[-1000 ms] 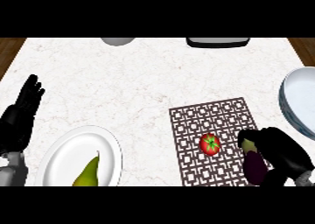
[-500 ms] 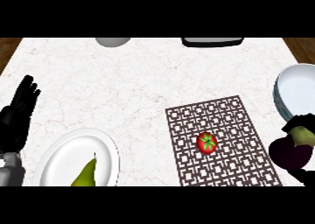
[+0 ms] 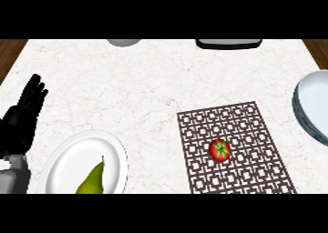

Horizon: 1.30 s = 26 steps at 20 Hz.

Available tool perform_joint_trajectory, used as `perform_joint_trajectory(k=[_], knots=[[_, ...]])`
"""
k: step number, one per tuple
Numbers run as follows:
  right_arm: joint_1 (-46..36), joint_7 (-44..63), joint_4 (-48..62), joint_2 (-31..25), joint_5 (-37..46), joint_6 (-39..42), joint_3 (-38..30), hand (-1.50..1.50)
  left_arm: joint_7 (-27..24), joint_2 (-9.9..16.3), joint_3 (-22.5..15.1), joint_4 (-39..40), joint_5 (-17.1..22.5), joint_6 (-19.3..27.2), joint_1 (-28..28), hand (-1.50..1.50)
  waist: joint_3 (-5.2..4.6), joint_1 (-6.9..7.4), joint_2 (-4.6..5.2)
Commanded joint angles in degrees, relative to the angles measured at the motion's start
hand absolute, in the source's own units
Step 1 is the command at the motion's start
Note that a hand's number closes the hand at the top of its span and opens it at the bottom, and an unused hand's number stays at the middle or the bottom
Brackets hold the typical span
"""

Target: Pick the eggplant from the placemat and place it in the bowl

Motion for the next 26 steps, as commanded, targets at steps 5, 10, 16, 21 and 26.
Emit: perform_joint_trajectory(k=[5,10,16,21,26], knots=[[-10.2,-8.2,20.1,2.1,-1.8,2.5,-1.1,1.50,2.5,-1.3,-1.6,-4.2,-1.7,0.1,0.5,0.00,0.06,1.68,0.32],[-21.4,-16.6,40.3,1.0,2.4,1.7,2.7,1.50,4.8,-1.1,-1.7,-4.8,-1.4,-1.0,-0.9,0.00,0.10,2.64,0.51],[-28.0,-28.5,58.7,3.4,9.2,-3.1,4.6,1.50,2.5,-2.8,-1.8,-1.9,-2.7,-0.4,-2.7,0.00,0.10,2.28,0.54],[-29.6,-23.9,64.1,-2.8,19.8,-3.1,10.5,1.50,-1.4,-0.9,0.9,2.8,-1.4,-2.7,-3.5,0.00,-0.03,3.08,1.25],[-39.3,-27.3,84.4,-0.1,18.5,0.2,9.3,-1.50,0.7,-2.1,-0.4,0.1,-2.2,-1.9,-3.3,0.00,0.17,3.56,0.93]])
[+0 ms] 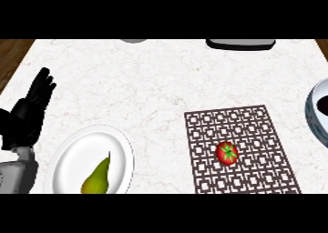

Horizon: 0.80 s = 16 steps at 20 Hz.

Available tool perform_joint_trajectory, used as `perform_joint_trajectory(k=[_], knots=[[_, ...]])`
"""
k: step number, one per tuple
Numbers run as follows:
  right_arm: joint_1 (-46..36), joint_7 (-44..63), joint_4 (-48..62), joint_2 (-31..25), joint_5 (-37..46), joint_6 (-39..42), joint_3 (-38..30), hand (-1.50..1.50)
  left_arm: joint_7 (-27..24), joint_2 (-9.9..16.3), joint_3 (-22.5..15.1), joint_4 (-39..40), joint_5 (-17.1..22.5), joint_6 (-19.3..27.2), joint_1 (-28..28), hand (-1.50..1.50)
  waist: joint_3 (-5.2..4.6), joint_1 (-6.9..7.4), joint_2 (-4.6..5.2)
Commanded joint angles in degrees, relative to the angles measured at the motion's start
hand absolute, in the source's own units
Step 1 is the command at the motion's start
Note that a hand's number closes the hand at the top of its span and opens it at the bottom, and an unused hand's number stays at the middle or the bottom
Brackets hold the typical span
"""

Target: Pick the eggplant from the placemat and place it in the bowl

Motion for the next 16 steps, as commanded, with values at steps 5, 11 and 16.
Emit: perform_joint_trajectory(k=[5,11,16], knots=[[-7.6,-15.4,20.9,0.9,1.6,3.4,0.3,-1.50,-0.8,-0.6,0.0,0.8,-0.8,0.1,0.6,0.00,0.09,-0.17,0.02],[-12.6,-14.7,24.9,-1.0,-15.9,17.1,-14.9,-1.50,0.8,0.2,0.8,-1.0,0.3,-0.4,0.7,0.00,0.15,-0.87,-0.41],[-13.1,-14.1,32.5,-6.2,-22.9,26.5,-22.1,-1.50,1.2,-1.6,0.0,0.3,-0.8,1.3,-0.9,0.00,0.16,-1.37,-0.01]])
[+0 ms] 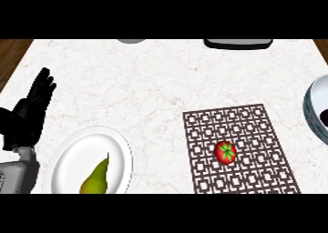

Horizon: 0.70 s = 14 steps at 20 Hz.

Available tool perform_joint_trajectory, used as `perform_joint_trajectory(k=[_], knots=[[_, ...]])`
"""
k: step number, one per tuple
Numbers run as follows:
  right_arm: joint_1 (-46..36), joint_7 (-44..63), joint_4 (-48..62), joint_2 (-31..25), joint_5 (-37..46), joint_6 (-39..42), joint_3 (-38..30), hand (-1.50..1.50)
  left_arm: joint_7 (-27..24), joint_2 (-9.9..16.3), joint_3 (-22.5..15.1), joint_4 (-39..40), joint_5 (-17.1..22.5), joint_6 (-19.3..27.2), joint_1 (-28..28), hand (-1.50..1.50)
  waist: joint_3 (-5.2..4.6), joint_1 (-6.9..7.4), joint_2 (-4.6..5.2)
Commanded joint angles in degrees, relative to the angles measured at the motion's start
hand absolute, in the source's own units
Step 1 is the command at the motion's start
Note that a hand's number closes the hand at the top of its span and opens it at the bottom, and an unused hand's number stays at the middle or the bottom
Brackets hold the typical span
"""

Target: Pick the eggplant from the placemat and place it in the bowl

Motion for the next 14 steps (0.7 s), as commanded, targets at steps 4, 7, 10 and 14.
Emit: perform_joint_trajectory(k=[4,7,10,14], knots=[[3.2,0.2,9.4,-10.2,-5.7,12.2,-6.6,-1.50,0.6,0.4,0.1,-2.2,1.3,-1.7,1.2,0.00,0.21,0.80,0.42],[5.1,-0.4,9.5,-12.7,-5.7,15.0,-6.6,-1.50,0.7,-0.8,-0.5,-0.8,-0.2,0.3,-0.5,0.00,0.31,0.26,0.66],[9.0,-2.2,9.6,-14.2,-7.1,19.6,-7.6,-1.50,-1.4,-1.1,0.2,-1.7,0.3,0.2,2.7,0.00,0.50,-0.29,0.40],[8.9,0.7,9.8,-14.5,-9.2,25.3,-8.7,-1.50,0.2,-1.0,0.3,-1.1,0.4,0.5,1.0,0.00,0.58,-0.71,0.30]])
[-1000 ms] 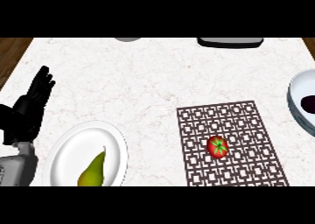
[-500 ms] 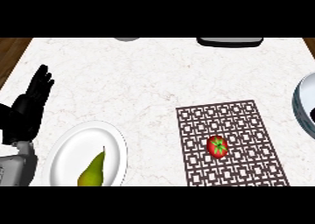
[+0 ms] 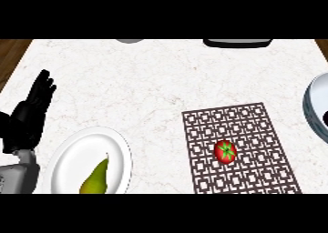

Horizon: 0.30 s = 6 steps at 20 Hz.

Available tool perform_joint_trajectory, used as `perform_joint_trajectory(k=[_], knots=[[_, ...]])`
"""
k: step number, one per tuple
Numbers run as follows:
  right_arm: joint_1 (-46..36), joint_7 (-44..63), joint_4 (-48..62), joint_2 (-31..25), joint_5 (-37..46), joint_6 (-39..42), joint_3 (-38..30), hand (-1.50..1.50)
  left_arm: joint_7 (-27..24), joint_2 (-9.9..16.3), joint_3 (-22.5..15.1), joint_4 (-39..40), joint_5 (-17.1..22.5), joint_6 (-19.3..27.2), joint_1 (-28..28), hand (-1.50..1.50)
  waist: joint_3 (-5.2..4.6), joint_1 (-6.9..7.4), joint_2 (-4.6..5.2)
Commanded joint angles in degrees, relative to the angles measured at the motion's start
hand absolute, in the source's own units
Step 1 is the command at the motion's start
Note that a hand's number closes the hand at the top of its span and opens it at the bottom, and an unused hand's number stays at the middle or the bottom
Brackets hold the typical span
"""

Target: Pick the eggplant from the placemat and place it in the bowl

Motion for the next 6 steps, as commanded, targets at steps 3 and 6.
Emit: perform_joint_trajectory(k=[3,6], knots=[[3.1,-4.4,0.9,-1.7,-3.6,13.6,-2.8,-1.50,-0.1,0.8,1.1,0.2,-0.2,0.3,0.4,0.00,0.16,-0.71,-0.22],[3.2,-3.0,-0.2,-2.5,-5.4,15.1,-4.0,-1.50,-0.2,0.2,0.2,-0.9,0.0,-0.3,2.1,0.00,0.18,-0.26,-0.48]])
